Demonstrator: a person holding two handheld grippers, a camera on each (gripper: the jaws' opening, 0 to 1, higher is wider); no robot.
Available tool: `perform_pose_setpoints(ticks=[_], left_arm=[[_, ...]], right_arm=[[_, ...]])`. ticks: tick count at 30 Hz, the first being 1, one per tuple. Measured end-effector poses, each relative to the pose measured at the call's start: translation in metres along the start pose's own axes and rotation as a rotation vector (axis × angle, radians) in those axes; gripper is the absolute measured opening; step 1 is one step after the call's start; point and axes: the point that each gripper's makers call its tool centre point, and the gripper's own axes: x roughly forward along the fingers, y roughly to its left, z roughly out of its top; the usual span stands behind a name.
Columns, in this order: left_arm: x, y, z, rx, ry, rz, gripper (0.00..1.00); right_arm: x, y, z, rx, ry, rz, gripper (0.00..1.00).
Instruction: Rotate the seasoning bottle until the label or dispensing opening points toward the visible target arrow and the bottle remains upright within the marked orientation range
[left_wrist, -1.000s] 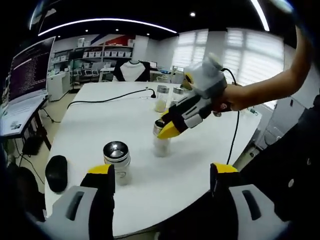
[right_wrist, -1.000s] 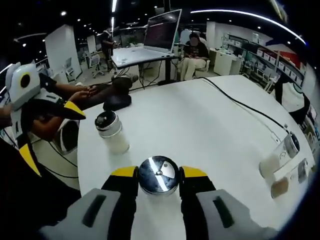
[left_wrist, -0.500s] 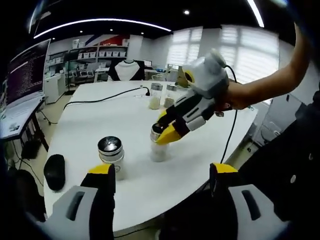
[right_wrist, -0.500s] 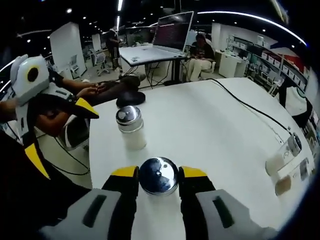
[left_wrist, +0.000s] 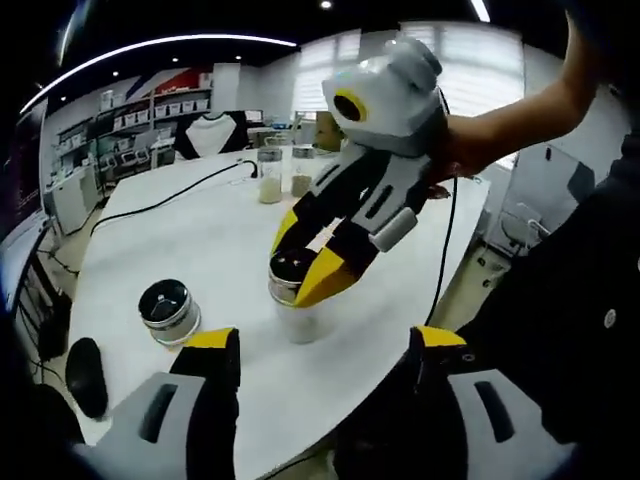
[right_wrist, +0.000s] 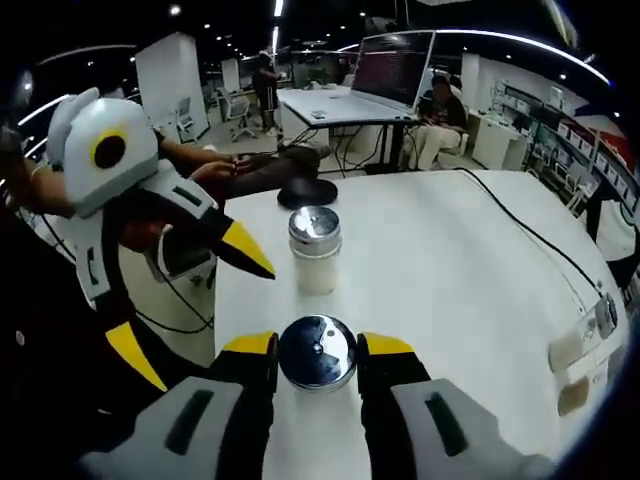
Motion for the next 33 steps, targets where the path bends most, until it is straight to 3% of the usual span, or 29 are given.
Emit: perform_pose_setpoints(ticks=[9, 16, 22, 29, 33], left_arm=[[0.032, 0.004, 0.002, 0.037, -0.002, -0.036, 0.69], [0.047, 0.008, -0.008, 0.114, 0.027, -0.088, 0.63], [0.055, 0.008, -0.014, 0.178, 0.046, -0.137, 0.53], [0.064, 0.010, -0.018, 0.181, 0.050, -0.162, 0.35], [0.065, 0.010, -0.017, 0.150, 0.035, -0.143, 0.35]], right_arm=[[-0.001, 0.001, -0.004, -0.094, 0.034, 0.086, 0.28], [-0.005, 0.015, -0.009, -0.266, 0.095, 0.235, 0.28], [-0.004, 0.021, -0.010, -0.366, 0.130, 0.306, 0.29], [-0.004, 0.022, -0.009, -0.354, 0.120, 0.305, 0.29], [-0.008, 0.019, -0.006, -0.222, 0.089, 0.210, 0.28]])
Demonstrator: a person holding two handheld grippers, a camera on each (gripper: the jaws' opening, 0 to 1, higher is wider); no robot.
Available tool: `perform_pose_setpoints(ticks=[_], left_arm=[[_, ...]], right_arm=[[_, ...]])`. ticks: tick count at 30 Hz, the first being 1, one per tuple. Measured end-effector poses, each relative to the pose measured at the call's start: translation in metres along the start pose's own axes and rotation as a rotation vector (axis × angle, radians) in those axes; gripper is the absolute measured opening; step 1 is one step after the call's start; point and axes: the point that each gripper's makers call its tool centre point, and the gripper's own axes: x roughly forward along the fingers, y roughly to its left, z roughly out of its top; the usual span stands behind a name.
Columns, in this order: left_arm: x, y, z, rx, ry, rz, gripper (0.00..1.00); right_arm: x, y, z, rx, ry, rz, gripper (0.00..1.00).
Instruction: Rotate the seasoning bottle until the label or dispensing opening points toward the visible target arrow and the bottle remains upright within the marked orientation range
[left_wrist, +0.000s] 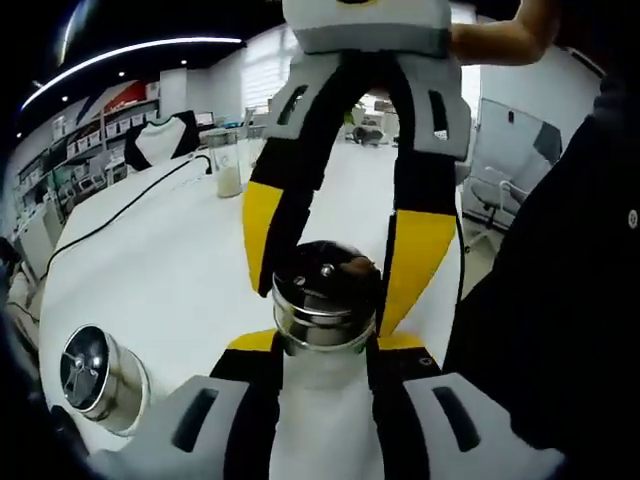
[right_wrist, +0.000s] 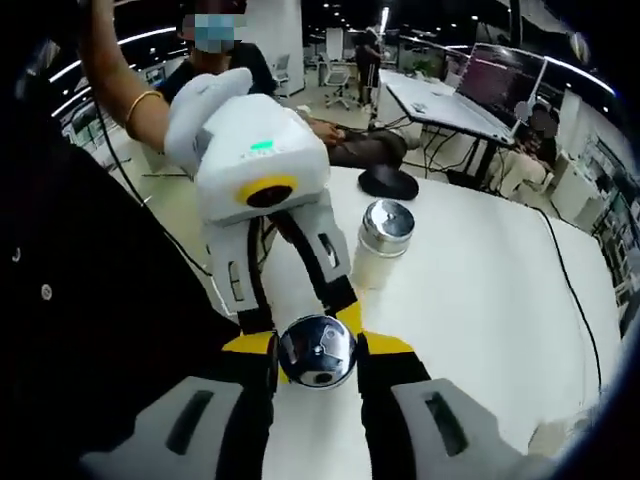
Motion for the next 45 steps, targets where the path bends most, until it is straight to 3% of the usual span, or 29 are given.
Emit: perform_pose_setpoints(ticks=[3, 5, 11, 16, 19, 24, 28, 35, 41, 45], left_arm=[[0.001, 0.002, 0.000, -0.055, -0.027, 0.053, 0.35], [0.002, 0.004, 0.001, -0.107, -0.042, 0.112, 0.35], [0.003, 0.007, 0.002, -0.209, -0.062, 0.315, 0.35], [0.005, 0.006, 0.004, -0.226, -0.051, 0.363, 0.35], [0.003, 0.008, 0.003, -0.223, -0.054, 0.343, 0.35], [0.002, 0.007, 0.003, -0.189, -0.052, 0.239, 0.36], [-0.001, 0.012, 0.004, -0.134, -0.046, 0.190, 0.42], [-0.004, 0.013, 0.005, -0.047, -0.029, 0.039, 0.46], [-0.002, 0.007, 0.002, 0.095, 0.014, -0.075, 0.42], [0.001, 0.001, 0.001, 0.136, 0.025, -0.141, 0.36]], right_arm=[[-0.008, -0.003, 0.006, 0.158, -0.058, -0.092, 0.28], [-0.010, -0.004, 0.004, 0.197, -0.054, -0.135, 0.29], [-0.008, -0.007, 0.003, 0.242, -0.027, -0.275, 0.31], [-0.003, -0.012, 0.002, 0.224, 0.010, -0.354, 0.29], [-0.003, -0.015, 0.000, 0.205, 0.025, -0.363, 0.27], [-0.002, -0.015, 0.000, 0.185, 0.031, -0.291, 0.27], [0.000, -0.013, 0.001, 0.091, 0.050, -0.220, 0.27], [0.003, -0.007, 0.004, -0.082, 0.079, -0.086, 0.27], [0.007, 0.001, 0.007, -0.263, 0.088, 0.050, 0.27], [0.007, 0.000, 0.007, -0.254, 0.091, 0.063, 0.27]])
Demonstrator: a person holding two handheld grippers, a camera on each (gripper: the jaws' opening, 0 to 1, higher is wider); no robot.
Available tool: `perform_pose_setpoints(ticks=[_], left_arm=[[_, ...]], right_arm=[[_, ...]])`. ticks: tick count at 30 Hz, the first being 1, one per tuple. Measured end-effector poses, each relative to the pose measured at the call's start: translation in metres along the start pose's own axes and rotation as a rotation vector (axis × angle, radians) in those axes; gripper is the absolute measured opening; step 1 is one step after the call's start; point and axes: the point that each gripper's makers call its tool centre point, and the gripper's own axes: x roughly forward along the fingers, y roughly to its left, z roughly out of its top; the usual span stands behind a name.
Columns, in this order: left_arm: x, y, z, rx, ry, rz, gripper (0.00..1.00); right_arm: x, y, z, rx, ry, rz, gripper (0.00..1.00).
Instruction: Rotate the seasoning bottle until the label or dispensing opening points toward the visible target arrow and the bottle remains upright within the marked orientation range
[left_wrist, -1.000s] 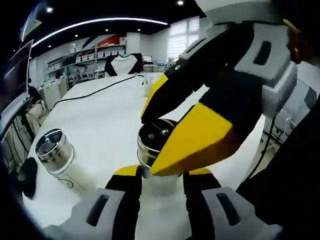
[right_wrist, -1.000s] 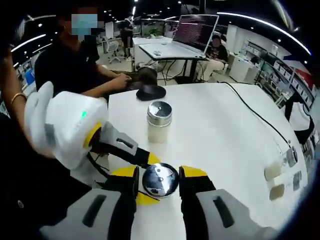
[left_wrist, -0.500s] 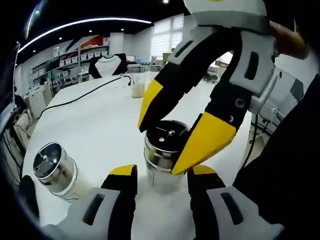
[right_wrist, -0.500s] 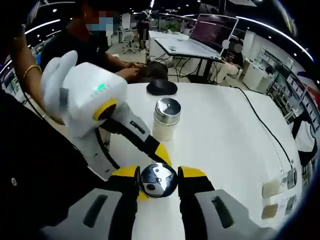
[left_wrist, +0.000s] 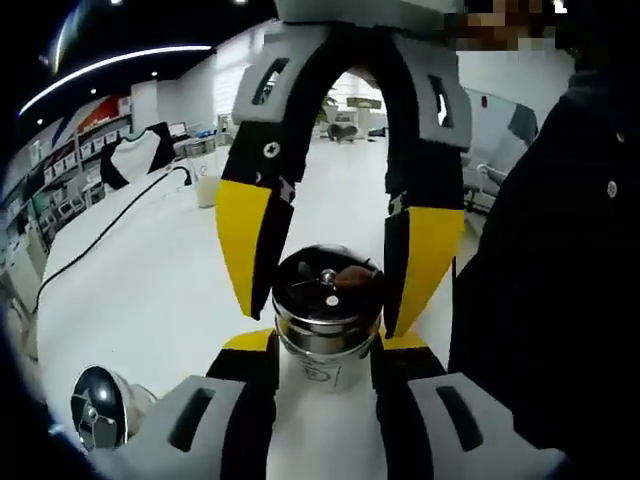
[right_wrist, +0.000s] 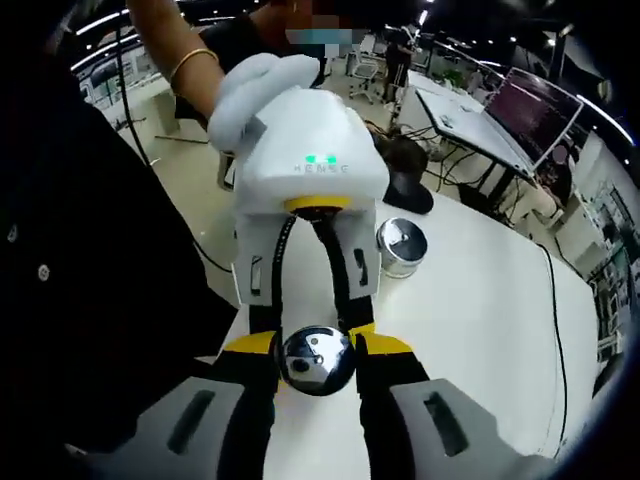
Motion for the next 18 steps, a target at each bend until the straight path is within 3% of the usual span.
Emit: perform_pose_setpoints(ticks=[3, 5, 11, 14, 18], left_arm=[[0.001, 0.001, 0.000, -0.006, -0.007, 0.012, 0.36], [0.002, 0.003, 0.001, -0.053, -0.031, 0.046, 0.36], [0.005, 0.008, 0.003, -0.188, -0.083, 0.245, 0.36], [0.006, 0.010, 0.004, -0.241, -0.099, 0.347, 0.36], [0.004, 0.015, 0.002, -0.308, -0.087, 0.487, 0.36]], right_arm=[[-0.001, 0.000, -0.001, 0.035, -0.005, -0.012, 0.28], [-0.002, -0.003, -0.004, 0.115, -0.004, -0.058, 0.28], [-0.004, -0.010, -0.011, 0.357, -0.011, -0.247, 0.29], [-0.006, -0.010, -0.018, 0.460, 0.011, -0.321, 0.30], [-0.006, -0.011, -0.018, 0.580, -0.015, -0.381, 0.35]])
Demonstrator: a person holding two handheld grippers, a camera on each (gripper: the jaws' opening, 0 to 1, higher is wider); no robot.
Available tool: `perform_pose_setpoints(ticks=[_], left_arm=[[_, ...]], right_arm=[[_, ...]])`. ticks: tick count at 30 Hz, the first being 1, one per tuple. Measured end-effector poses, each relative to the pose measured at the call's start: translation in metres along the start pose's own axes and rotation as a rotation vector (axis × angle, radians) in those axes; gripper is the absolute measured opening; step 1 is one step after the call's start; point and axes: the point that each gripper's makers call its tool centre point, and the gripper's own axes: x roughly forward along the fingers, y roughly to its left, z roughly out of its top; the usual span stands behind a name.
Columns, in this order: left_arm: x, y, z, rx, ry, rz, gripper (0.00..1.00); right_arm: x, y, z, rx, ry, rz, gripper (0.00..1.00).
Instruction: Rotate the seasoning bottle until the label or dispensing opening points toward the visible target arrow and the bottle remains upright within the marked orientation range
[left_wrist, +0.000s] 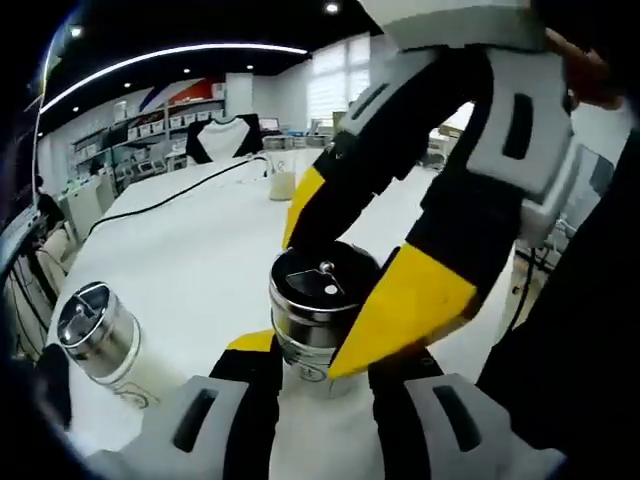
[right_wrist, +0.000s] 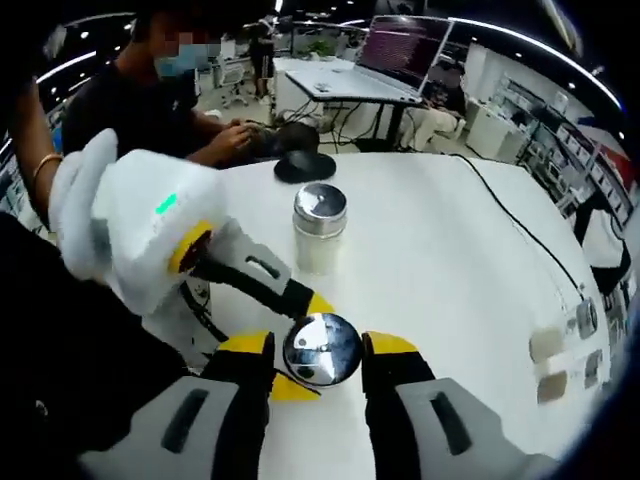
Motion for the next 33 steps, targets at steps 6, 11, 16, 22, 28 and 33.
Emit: perform_pose_setpoints(ticks=[6, 11, 16, 22, 28, 33], left_arm=[[0.001, 0.000, 0.000, -0.004, 0.014, 0.052, 0.36], [-0.001, -0.001, -0.010, -0.015, 0.045, -0.022, 0.35], [-0.006, 0.006, -0.024, 0.015, 0.101, -0.022, 0.39], [-0.004, -0.001, -0.011, 0.131, 0.082, -0.090, 0.39], [0.000, -0.002, -0.004, 0.095, 0.060, -0.052, 0.36], [0.000, -0.002, -0.004, 0.041, 0.046, 0.021, 0.36]], right_arm=[[0.001, -0.008, 0.004, 0.088, -0.024, -0.064, 0.29], [0.000, -0.006, 0.005, 0.019, -0.054, -0.011, 0.29], [0.001, -0.004, 0.006, -0.075, -0.043, 0.065, 0.29], [0.000, 0.003, 0.004, -0.241, -0.012, 0.187, 0.29], [0.000, 0.001, 0.004, -0.229, -0.010, 0.164, 0.29], [0.000, -0.002, 0.004, -0.156, -0.024, 0.117, 0.34]])
